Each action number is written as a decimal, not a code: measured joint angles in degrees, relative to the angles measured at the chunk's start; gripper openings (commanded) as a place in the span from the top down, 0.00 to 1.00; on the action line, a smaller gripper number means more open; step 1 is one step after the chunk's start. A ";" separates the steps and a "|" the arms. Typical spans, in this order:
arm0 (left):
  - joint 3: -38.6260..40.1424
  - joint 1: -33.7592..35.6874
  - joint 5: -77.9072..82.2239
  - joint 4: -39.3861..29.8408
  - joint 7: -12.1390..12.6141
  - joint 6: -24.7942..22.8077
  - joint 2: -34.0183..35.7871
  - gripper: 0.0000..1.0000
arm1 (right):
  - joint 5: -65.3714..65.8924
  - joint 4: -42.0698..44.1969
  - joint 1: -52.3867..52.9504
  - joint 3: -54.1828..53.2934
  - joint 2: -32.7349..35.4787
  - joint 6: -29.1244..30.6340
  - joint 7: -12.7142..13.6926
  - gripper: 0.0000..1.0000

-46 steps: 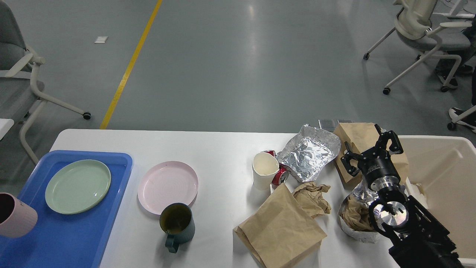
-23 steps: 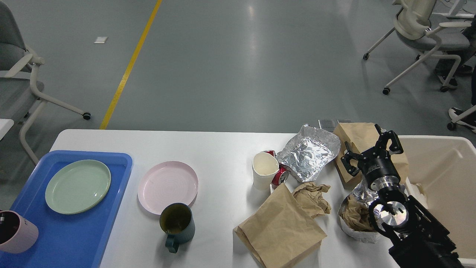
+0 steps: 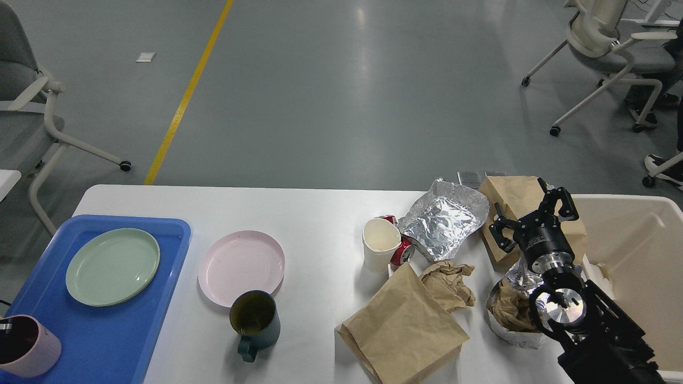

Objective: Tidy desktop
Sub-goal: 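Lift the pink cup and set it on the blue tray corner, then release the cup and raise the left gripper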

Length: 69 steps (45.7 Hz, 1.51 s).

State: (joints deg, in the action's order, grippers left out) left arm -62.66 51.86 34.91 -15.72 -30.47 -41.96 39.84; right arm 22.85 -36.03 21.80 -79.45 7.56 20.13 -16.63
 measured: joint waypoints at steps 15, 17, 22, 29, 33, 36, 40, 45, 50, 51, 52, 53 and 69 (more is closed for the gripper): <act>-1.39 0.54 -2.31 -6.59 0.15 7.00 1.09 0.06 | 0.00 0.00 0.00 0.00 0.00 0.00 0.00 0.00; -1.49 0.77 -2.37 -6.89 0.14 6.97 1.59 0.05 | 0.00 0.00 0.00 0.00 0.00 0.00 -0.01 0.00; -1.71 1.67 -2.40 -7.28 0.01 6.51 2.93 0.05 | 0.00 0.00 0.00 0.00 0.00 0.00 -0.06 0.00; -4.17 4.78 -2.39 -9.69 0.04 6.39 4.31 0.05 | 0.00 0.00 0.00 0.00 0.00 0.00 -0.05 0.00; -6.98 8.41 -2.44 -12.47 0.12 6.39 4.98 0.05 | 0.00 0.00 0.00 0.00 0.00 0.00 -0.03 0.00; -10.07 12.36 -2.96 -15.07 0.14 6.41 5.50 0.05 | 0.00 0.00 0.00 0.00 0.00 0.00 -0.02 0.00; -16.03 19.66 -4.87 -19.51 0.23 6.47 5.97 0.05 | 0.00 0.00 0.00 0.00 0.00 0.00 -0.01 0.00; -26.91 36.20 -7.53 -30.61 1.96 6.80 5.43 0.05 | 0.01 0.00 -0.01 0.00 0.02 0.00 0.01 0.00; -35.64 53.20 -11.78 -42.58 7.65 7.23 1.14 0.05 | 0.02 0.00 -0.01 0.00 0.00 0.00 0.01 0.00; -36.57 55.53 -13.10 -44.42 8.92 7.25 0.02 0.05 | 0.00 0.00 0.00 0.00 0.00 0.00 0.01 0.00; -37.32 57.66 -14.59 -46.17 10.27 7.25 -1.14 0.05 | -0.01 0.00 0.00 0.00 -0.01 0.00 0.01 0.00; -38.05 60.01 -16.47 -48.22 12.02 7.25 -2.54 0.05 | 0.00 0.00 0.00 0.00 -0.01 0.00 0.01 0.00; -35.37 83.92 -37.25 -67.13 27.28 4.04 -25.61 0.05 | 0.01 0.00 0.00 0.00 0.00 0.00 0.01 0.00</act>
State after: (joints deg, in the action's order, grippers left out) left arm -98.03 135.78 -2.33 -82.85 -3.19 -37.92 14.22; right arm 22.85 -36.03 21.79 -79.45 7.56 20.13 -16.62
